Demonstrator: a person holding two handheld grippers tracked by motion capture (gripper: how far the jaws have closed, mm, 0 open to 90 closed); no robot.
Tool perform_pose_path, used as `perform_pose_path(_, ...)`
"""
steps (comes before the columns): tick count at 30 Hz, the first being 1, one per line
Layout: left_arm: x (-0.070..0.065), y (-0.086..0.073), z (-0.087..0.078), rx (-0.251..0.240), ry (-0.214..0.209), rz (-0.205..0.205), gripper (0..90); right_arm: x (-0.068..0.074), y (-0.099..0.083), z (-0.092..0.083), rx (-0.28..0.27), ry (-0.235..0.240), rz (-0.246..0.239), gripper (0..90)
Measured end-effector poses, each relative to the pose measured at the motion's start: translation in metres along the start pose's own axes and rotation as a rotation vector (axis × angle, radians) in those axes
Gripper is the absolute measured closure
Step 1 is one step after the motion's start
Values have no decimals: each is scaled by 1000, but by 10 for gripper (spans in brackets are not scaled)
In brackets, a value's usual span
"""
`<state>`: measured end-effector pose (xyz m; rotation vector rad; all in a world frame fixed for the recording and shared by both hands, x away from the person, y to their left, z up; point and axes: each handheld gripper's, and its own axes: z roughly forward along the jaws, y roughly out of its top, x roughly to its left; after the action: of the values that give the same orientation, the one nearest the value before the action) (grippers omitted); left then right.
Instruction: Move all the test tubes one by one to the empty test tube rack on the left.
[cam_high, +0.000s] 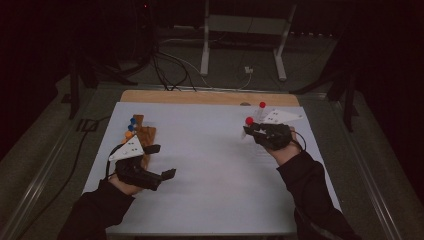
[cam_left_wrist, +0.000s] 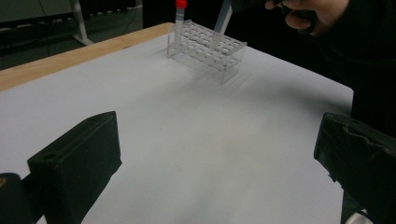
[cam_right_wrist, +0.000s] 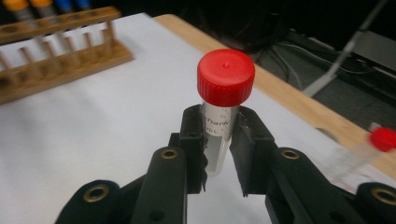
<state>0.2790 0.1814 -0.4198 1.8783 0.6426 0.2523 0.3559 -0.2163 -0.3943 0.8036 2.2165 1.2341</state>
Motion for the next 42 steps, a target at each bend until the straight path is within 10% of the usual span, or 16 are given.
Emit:
perform_pose_path(21, -19, 15, 30, -2, -87, 66, 143, 93, -12, 26, 43, 249, -104, 749)
perform_pose_path(42, -34, 25, 70, 48, -105, 204, 566, 117, -13, 35, 84, 323, -111, 749)
